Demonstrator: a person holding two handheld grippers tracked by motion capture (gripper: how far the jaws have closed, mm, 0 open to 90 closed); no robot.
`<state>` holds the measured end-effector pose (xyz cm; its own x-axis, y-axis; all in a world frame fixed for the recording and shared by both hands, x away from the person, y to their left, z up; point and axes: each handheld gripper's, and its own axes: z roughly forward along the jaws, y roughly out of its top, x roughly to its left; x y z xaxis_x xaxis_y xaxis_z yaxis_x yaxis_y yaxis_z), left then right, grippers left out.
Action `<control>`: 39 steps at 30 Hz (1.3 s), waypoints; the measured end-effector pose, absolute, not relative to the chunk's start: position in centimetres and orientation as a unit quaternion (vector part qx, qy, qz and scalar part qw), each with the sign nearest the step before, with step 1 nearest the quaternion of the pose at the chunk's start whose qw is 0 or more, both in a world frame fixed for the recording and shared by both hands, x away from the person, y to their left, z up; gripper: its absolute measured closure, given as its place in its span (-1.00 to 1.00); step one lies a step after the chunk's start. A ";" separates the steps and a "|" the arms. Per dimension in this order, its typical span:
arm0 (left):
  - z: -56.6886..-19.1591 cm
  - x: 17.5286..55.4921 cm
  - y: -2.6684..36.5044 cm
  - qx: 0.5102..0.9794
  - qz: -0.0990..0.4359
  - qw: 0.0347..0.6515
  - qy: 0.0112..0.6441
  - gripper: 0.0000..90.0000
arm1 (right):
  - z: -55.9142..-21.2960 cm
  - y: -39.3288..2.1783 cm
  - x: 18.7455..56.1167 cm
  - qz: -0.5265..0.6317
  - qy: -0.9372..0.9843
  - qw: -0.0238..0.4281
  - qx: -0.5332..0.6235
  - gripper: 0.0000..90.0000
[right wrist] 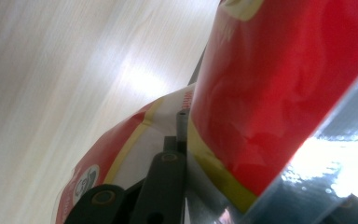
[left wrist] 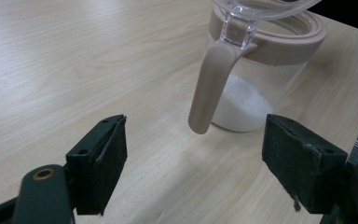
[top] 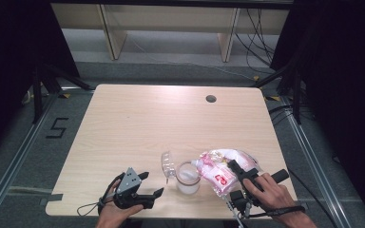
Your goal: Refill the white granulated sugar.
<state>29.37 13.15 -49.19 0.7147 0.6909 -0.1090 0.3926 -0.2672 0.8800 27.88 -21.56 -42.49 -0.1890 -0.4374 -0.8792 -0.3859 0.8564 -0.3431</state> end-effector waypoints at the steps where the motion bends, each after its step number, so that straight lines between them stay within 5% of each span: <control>1: -49.2 29.4 13.1 0.781 0.150 0.497 0.347 -0.51 | -42.7 -21.7 27.8 -0.015 0.778 0.576 -0.251 0.92; 16: -49.2 29.3 13.1 0.779 0.150 0.497 0.350 -0.51 | -44.2 -22.1 30.0 0.105 0.804 0.567 -0.146 0.93; 39: -49.1 29.4 13.3 0.779 0.148 0.500 0.350 -0.52 | -45.9 -24.4 35.5 0.233 0.842 0.487 0.012 0.95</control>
<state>29.37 13.25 -49.08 0.7112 0.6928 -0.1191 0.3970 -0.2560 0.8814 35.49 -24.38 -45.90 -0.5263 0.2473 -0.8136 -0.2067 0.8909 0.4045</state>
